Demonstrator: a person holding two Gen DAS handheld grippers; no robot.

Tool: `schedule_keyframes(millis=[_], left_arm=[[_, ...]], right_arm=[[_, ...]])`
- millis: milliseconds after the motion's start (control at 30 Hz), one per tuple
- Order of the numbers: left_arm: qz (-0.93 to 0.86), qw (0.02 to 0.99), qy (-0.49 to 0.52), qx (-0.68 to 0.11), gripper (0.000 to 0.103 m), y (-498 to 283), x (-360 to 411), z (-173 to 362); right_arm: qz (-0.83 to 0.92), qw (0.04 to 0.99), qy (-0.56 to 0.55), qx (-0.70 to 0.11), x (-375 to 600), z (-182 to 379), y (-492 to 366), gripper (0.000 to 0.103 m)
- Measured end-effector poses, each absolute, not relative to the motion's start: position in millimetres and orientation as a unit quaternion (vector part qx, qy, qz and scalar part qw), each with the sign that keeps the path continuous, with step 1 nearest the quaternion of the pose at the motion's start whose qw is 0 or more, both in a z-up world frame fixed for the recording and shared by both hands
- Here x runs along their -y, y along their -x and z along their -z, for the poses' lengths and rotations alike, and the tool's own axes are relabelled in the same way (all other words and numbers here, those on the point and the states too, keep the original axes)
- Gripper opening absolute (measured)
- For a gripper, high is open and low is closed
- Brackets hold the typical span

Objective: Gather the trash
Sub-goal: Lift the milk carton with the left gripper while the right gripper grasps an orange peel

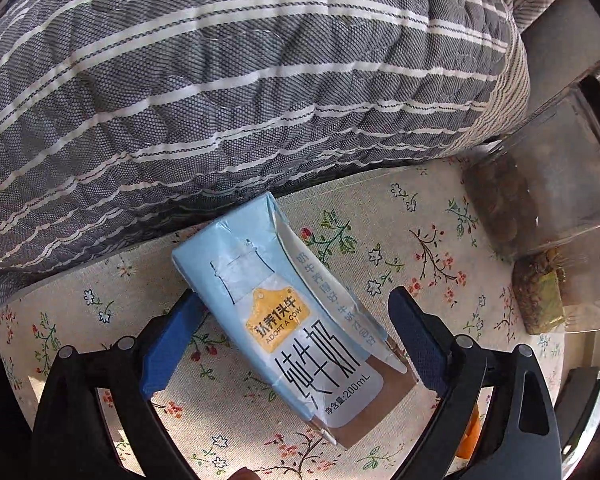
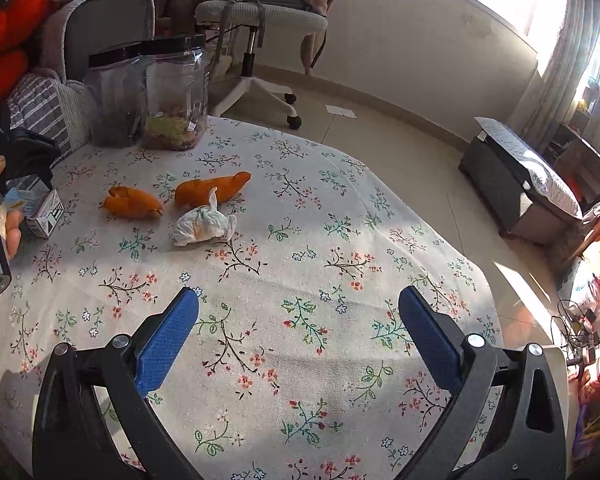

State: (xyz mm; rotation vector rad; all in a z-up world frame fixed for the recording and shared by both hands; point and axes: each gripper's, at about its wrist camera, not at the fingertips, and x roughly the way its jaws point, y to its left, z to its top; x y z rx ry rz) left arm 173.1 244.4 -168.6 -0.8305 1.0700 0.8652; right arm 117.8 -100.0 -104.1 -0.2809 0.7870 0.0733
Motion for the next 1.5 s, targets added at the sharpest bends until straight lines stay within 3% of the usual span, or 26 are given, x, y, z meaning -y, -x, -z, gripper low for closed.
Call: schedule_keyframes(millis=[100,200,267,500,733,833,967,1133,1200,1267,1400,1500], left_arm=[[-0.369,0.722,0.324,-0.488,0.088,-180.3,-231.7,171.2],[-0.345,0.75,0.292,-0.483,0.067,-177.7,-221.9,166.6],[-0.317,0.766,0.28,-0.483,0.06,-176.0,-218.4,161.7],[-0.239,0.833,0.185,-0.463,0.058,-172.5,-191.7,105.8],[-0.159,0.879,0.138,-0.427,0.058,-141.1,-191.3,25.2],[-0.149,0.892,0.134,-0.406,0.058,-125.3,-212.5,4.6],[-0.14,0.888,0.165,-0.405,0.058,-114.6,-230.2,14.7],[-0.146,0.891,0.151,-0.403,0.058,-121.0,-236.4,13.8],[-0.143,0.893,0.151,-0.4,0.058,-121.2,-235.9,12.2],[-0.133,0.892,0.155,-0.404,0.058,-122.5,-235.8,12.8],[-0.131,0.89,0.153,-0.409,0.058,-125.7,-235.1,15.7],[-0.133,0.889,0.158,-0.41,0.058,-126.6,-238.1,17.0]], right_arm=[[-0.04,0.911,0.136,-0.388,99.6,106.6,-119.2,0.096],[-0.042,0.909,0.13,-0.394,101.3,108.1,-120.5,0.096],[-0.044,0.908,0.13,-0.396,101.4,109.3,-121.1,0.096],[-0.118,0.895,0.127,-0.41,85.5,108.9,-133.9,0.096],[-0.243,0.86,0.197,-0.402,4.5,106.1,-168.6,0.094],[-0.277,0.844,0.223,-0.402,-30.8,108.0,-185.4,0.087],[-0.301,0.815,0.27,-0.416,-65.4,123.3,-204.2,0.082],[-0.311,0.783,0.295,-0.451,-77.0,147.1,-222.5,0.072],[-0.313,0.77,0.298,-0.47,-77.2,158.6,-227.3,0.063],[-0.319,0.772,0.286,-0.469,-74.6,160.3,-227.5,0.062],[-0.324,0.777,0.258,-0.474,-73.8,157.4,-227.7,0.035],[-0.316,0.784,0.246,-0.475,-74.2,155.9,-225.3,0.028]])
